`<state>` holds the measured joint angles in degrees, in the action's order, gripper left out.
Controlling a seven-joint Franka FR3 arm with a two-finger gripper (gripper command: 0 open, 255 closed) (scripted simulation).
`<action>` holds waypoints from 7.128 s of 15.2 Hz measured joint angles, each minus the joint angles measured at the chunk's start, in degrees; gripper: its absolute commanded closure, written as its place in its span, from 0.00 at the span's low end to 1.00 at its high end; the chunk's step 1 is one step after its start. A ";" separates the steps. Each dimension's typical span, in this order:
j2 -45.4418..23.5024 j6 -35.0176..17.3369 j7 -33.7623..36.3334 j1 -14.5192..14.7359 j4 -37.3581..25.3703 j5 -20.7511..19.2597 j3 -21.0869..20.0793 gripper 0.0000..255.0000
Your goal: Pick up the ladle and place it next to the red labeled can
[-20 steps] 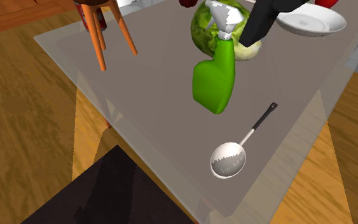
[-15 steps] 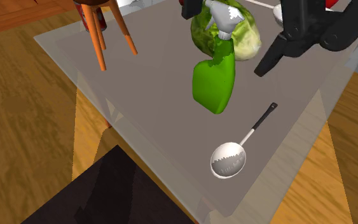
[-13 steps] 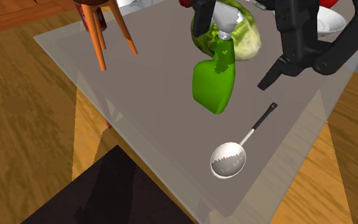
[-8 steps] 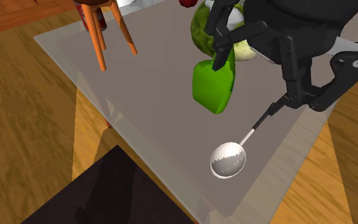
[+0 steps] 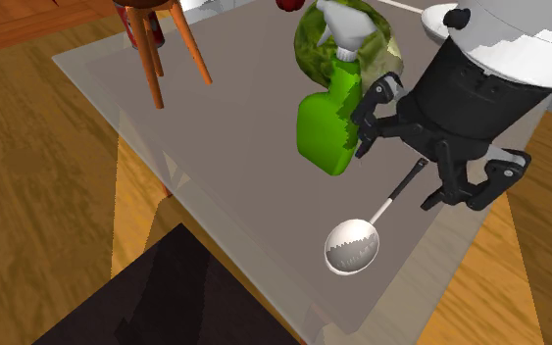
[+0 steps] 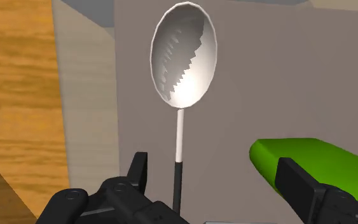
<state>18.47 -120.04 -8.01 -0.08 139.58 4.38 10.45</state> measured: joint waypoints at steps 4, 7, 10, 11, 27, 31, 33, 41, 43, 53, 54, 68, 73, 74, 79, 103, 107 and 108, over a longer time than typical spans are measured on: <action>-7.72 -5.10 -3.03 0.18 -1.45 0.85 1.18 0.00; -9.75 -7.73 -3.84 0.29 -0.69 1.38 1.36 0.00; -11.05 -10.09 -4.09 0.54 0.40 1.95 1.24 0.00; -11.50 -10.73 -4.18 0.62 0.60 2.14 1.21 0.00; -11.89 -11.55 -4.29 0.69 1.01 2.34 1.18 1.00; -10.66 -9.84 -3.83 0.60 0.47 1.85 1.13 1.00; -9.81 -8.49 -3.51 0.53 -0.08 1.53 1.09 1.00; -6.44 -1.97 -2.19 0.29 -3.36 0.35 0.85 1.00; -5.79 -0.45 -1.94 0.24 -4.26 0.14 0.80 1.00; -2.66 7.61 -0.65 0.13 -9.30 -0.68 0.42 1.00; -2.57 8.33 -0.65 0.09 -9.93 -0.73 0.46 1.00; -0.89 15.96 4.81 2.04 -16.31 0.04 -2.91 1.00; -1.32 15.21 11.12 4.73 -16.67 1.55 -7.22 1.00; -1.63 15.10 12.37 5.26 -17.06 1.86 -8.05 1.00; -3.91 13.72 19.44 8.25 -18.72 3.27 -12.82 1.00; -33.41 15.81 52.32 23.62 -53.14 -3.34 -29.07 1.00; -37.70 16.16 55.02 25.87 -57.73 -5.00 -29.60 1.00; -37.96 15.68 55.12 25.95 -57.51 -5.09 -29.60 1.00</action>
<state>-19.49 -104.36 47.12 25.87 82.07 -0.71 -19.15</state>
